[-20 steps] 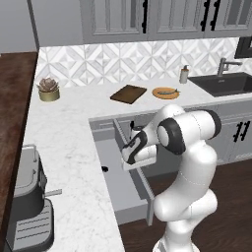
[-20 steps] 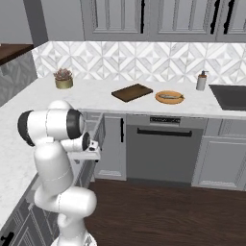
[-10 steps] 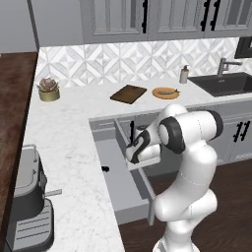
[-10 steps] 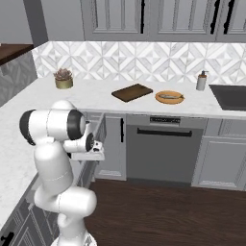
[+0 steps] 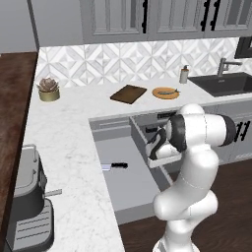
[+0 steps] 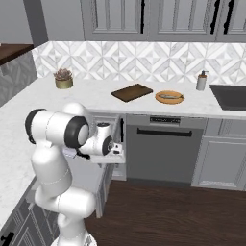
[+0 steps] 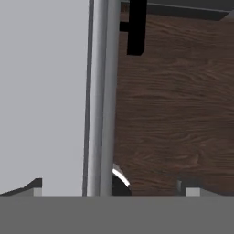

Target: Pick up the knife from the drawer and place it on the cutting board. Then place the meat from the plate to the cutting board.

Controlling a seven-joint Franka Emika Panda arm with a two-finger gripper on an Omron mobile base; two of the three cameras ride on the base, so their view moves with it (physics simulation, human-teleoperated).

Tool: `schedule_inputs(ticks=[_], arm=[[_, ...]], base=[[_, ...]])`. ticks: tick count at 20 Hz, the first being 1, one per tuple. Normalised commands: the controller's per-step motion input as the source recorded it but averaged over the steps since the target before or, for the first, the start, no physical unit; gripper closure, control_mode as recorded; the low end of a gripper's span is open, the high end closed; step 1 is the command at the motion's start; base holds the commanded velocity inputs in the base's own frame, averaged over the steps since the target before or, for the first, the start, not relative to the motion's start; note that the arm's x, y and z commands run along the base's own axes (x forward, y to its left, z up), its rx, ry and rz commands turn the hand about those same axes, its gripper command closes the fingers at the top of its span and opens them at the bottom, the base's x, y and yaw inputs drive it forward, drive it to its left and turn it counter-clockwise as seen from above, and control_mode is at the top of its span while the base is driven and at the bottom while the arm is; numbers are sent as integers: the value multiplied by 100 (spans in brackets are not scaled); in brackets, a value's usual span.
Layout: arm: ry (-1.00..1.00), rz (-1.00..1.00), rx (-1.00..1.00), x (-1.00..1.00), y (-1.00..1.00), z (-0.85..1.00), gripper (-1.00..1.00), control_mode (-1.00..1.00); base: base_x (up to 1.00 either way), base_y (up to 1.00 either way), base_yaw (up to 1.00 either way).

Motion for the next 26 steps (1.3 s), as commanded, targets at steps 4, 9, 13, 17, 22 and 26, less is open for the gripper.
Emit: schedule_inputs(ticks=[4, 9, 13, 17, 22, 26], arm=[[0, -6, -4, -1, -100, 23, -100, -100], [0, -12, -4, 0, -100, 26, -100, -100], [-10, -5, 0, -27, -83, 74, -100, -100], [-42, 9, 3, -42, -8, 100, -100, -100], [-37, 16, 1, -26, 15, 100, -100, -100], [-22, 26, 0, -4, 84, 100, -100, -100]], base=[[0, 0, 0], [0, 0, 0], [0, 0, 0], [0, 0, 0], [0, 0, 0], [0, 0, 0]])
